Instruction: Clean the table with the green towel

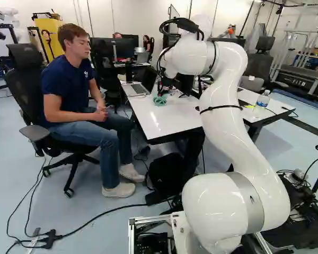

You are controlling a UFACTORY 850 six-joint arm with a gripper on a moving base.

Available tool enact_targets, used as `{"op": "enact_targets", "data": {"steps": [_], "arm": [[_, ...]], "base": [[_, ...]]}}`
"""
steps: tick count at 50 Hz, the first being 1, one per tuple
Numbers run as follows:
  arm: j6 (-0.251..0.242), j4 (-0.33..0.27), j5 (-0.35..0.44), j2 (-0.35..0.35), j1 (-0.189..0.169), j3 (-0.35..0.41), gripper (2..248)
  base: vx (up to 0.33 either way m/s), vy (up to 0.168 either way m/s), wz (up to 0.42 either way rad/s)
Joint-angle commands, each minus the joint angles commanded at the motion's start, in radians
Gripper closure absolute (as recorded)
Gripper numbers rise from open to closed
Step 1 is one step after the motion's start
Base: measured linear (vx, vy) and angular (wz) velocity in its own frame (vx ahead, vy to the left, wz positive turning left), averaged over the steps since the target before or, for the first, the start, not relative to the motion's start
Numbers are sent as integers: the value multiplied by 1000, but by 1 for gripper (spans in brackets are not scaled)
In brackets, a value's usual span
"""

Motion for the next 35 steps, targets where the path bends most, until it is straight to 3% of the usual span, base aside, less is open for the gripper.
{"op": "enact_targets", "data": {"steps": [35], "arm": [[0, 0, 0, 143, 35, 209, 229]], "base": [[0, 0, 0]]}}
